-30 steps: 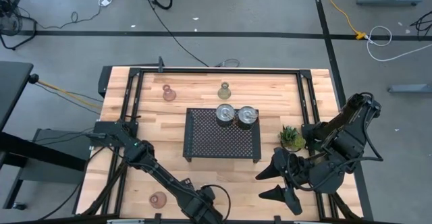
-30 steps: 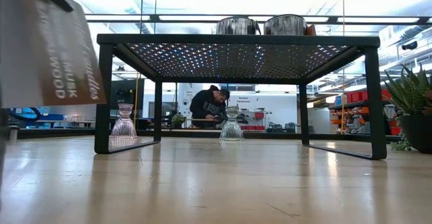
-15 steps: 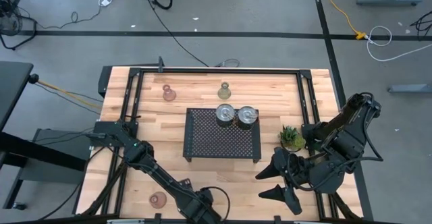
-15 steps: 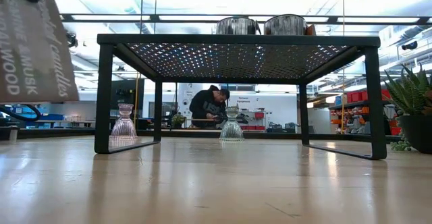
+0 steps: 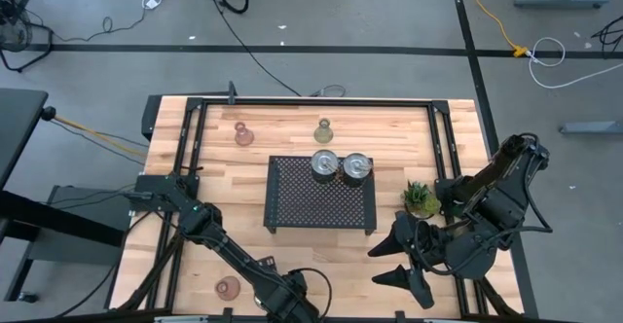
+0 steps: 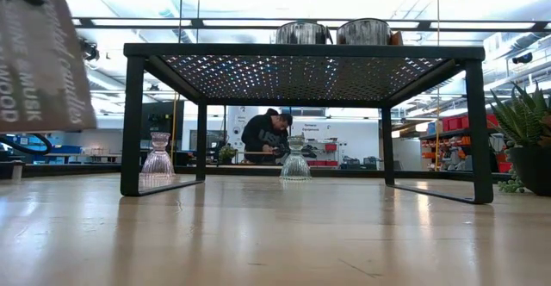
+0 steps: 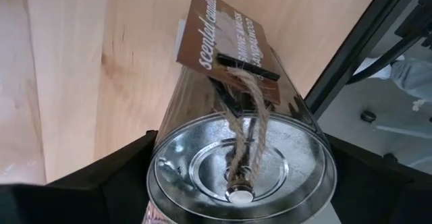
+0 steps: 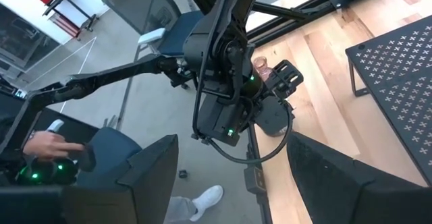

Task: Pick & Place candle stick holders
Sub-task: Put the brown scented candle on the shelf aligned with the other scented candles

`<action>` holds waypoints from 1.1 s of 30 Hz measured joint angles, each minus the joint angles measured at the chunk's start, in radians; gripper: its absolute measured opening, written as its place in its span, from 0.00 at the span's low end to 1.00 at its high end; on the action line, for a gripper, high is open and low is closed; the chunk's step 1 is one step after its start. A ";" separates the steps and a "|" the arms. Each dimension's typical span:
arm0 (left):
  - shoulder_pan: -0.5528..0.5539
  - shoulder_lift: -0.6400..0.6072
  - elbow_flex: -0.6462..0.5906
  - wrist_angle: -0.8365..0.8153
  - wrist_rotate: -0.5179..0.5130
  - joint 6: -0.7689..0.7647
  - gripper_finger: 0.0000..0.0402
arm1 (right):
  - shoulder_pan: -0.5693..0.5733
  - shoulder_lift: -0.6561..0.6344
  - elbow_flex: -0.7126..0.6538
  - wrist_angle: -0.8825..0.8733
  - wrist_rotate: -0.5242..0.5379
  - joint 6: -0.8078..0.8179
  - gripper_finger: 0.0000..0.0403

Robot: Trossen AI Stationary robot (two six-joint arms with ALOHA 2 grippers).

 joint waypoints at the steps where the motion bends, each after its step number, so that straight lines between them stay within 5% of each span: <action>1: 0.000 0.000 0.000 -0.006 0.011 0.000 0.89 | 0.000 0.000 0.000 0.000 0.000 -0.004 0.68; 10: -0.008 0.000 0.013 -0.046 0.138 0.008 0.89 | 0.000 0.000 0.000 -0.004 0.000 -0.013 0.68; 33: 0.027 -0.287 0.033 -0.042 0.121 -0.187 0.89 | 0.000 0.000 0.000 -0.010 0.000 -0.056 0.68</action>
